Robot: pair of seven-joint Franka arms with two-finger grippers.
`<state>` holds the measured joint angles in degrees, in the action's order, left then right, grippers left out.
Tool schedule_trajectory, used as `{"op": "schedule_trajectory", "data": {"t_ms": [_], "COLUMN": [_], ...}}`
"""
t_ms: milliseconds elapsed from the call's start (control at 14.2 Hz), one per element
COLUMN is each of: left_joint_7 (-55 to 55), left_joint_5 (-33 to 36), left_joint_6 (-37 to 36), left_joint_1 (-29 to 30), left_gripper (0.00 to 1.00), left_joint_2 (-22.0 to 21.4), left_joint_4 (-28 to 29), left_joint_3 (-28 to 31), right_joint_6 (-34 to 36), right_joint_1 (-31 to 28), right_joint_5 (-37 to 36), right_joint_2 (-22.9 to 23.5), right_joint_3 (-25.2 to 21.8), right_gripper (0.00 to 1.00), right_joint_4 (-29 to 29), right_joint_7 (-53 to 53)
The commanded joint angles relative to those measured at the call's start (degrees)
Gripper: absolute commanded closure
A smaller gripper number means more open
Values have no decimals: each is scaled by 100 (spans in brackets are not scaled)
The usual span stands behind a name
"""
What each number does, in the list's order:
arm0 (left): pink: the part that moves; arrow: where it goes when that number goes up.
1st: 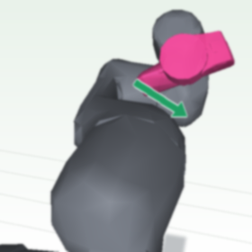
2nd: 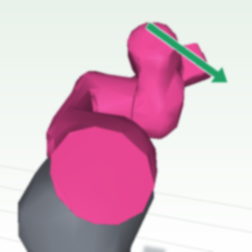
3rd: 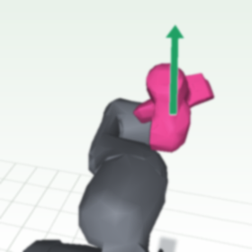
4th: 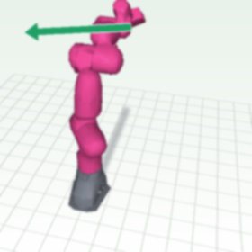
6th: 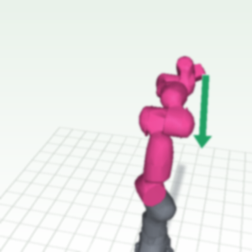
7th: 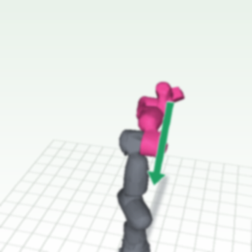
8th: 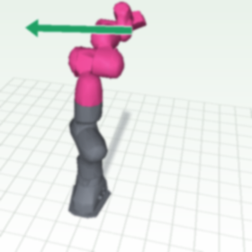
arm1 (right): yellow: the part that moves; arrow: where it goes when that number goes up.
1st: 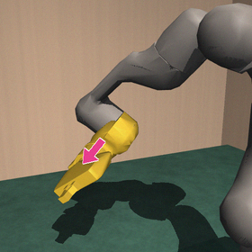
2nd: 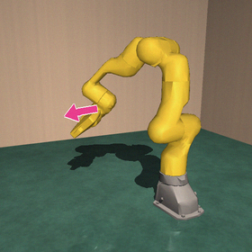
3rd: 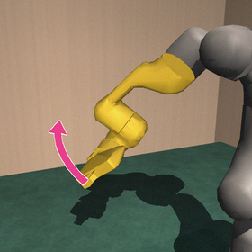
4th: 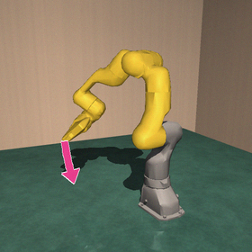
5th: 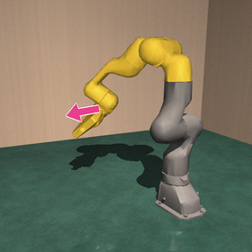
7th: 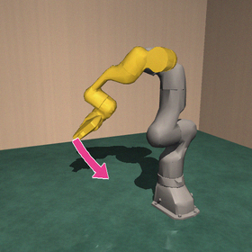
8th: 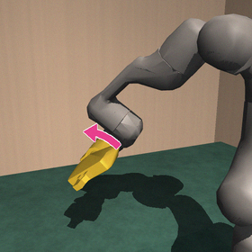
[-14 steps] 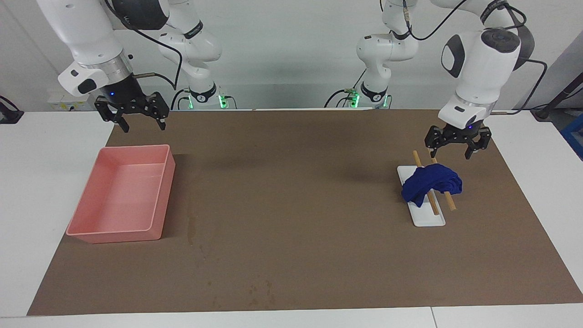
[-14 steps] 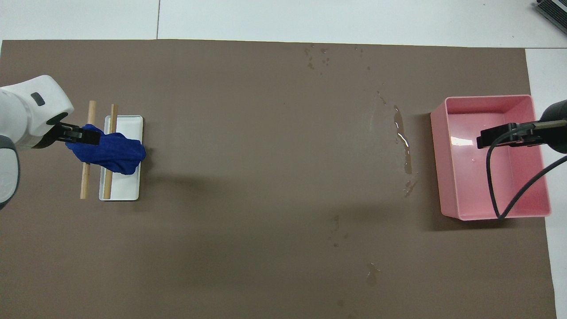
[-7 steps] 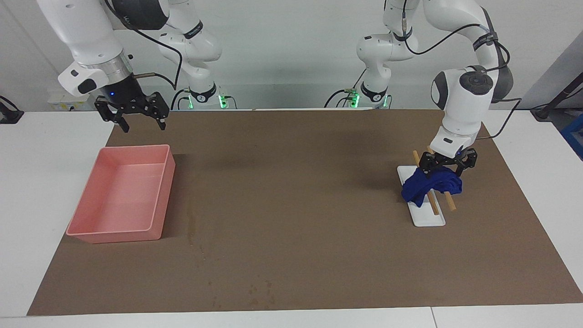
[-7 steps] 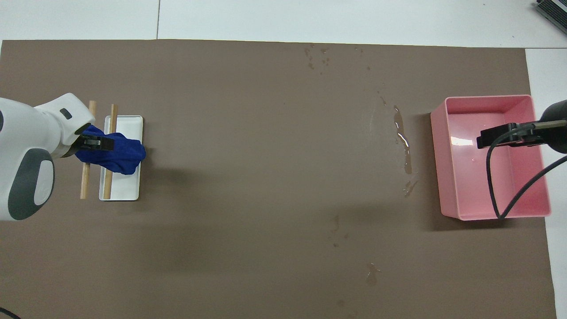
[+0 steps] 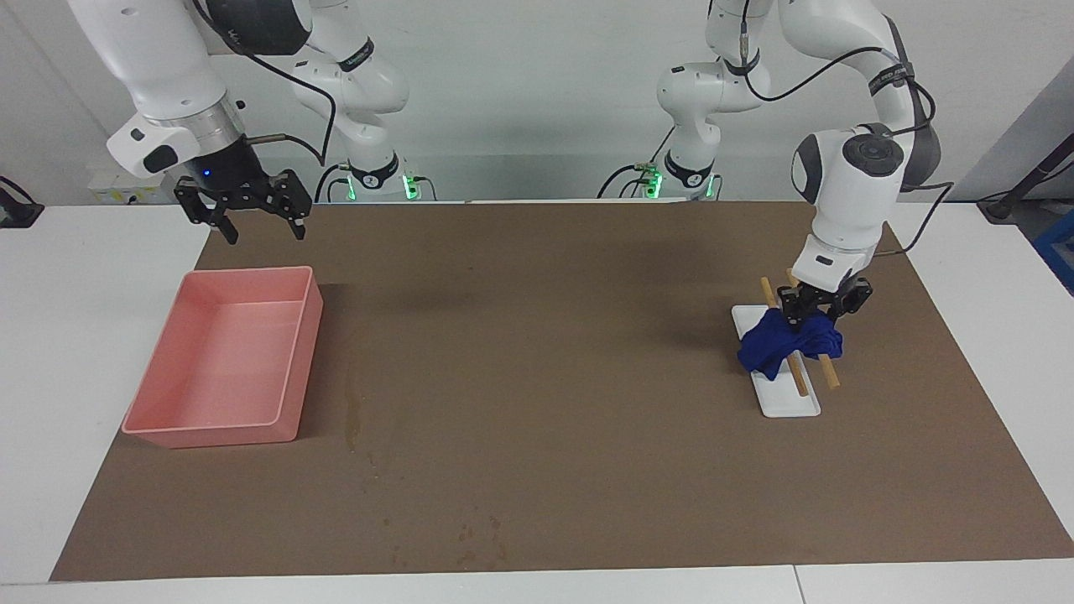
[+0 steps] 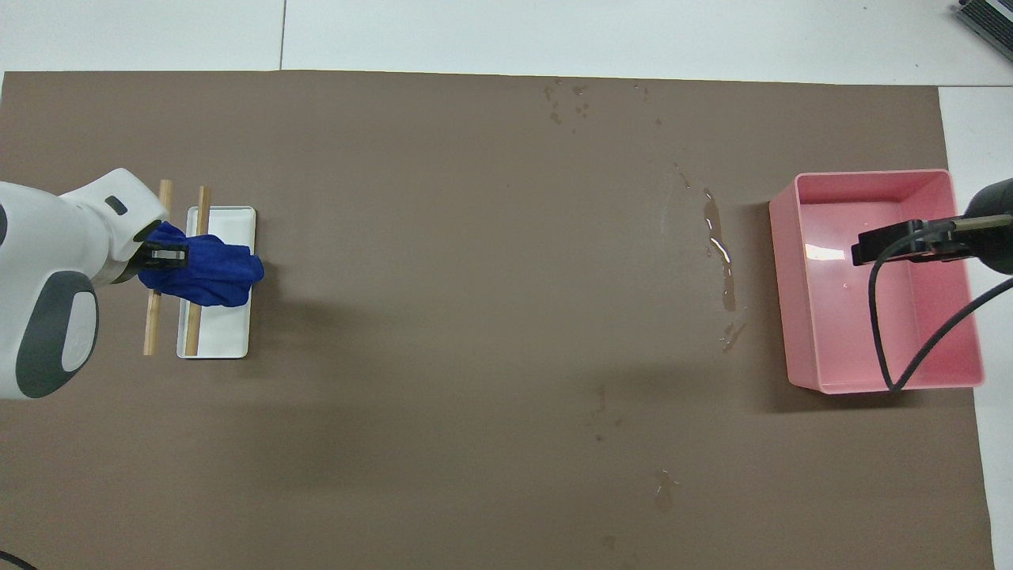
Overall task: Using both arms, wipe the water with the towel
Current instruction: 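Grasp the blue cloth on the white tray with the left gripper, then lift the blue cloth and carry it toward the center while the right gripper approaches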
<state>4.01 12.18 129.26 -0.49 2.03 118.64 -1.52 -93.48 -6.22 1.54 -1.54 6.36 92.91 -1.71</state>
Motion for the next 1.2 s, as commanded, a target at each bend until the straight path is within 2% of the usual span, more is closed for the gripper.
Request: {"op": "schedule_trajectory", "data": {"t_ms": [0, 71, 283, 495, 707, 919, 1131], "left_joint_7": [108, 91, 117, 991, 2144, 3408, 5340], "left_joint_5": [118, 118, 118, -179, -1487, -2594, -3667], "left_joint_6": [90, 73, -145, -1382, -1851, -1975, -1897], "left_joint_1": [31, 31, 67, -29, -39, -39, -39], "left_gripper": [96, 100, 100, 100, 100, 100, 100], "left_joint_2": [-89, -80, -28, 200, 219, -9, -124], "left_joint_4": [159, 133, -77, -1051, -1475, -1485, -1485], "left_joint_3": [-24, -15, -23, -67, -85, -190, -541], "right_joint_6": [-83, -83, -82, -74, -65, -56, -47], "right_joint_1": [-28, -28, -28, -37, -37, -20, -11], "right_joint_5": [-5, -5, -5, -5, -5, -5, 30], "right_joint_2": [-128, -128, -128, -128, -128, -128, -136], "right_joint_3": [32, 32, 32, 32, 32, 32, 32], "right_gripper": [0, 0, 0, 0, 0, 0, 0], "right_joint_4": [158, 158, 158, 158, 158, 158, 158], "right_joint_7": [-5, -5, -14, -14, -22, -40, -66]}}
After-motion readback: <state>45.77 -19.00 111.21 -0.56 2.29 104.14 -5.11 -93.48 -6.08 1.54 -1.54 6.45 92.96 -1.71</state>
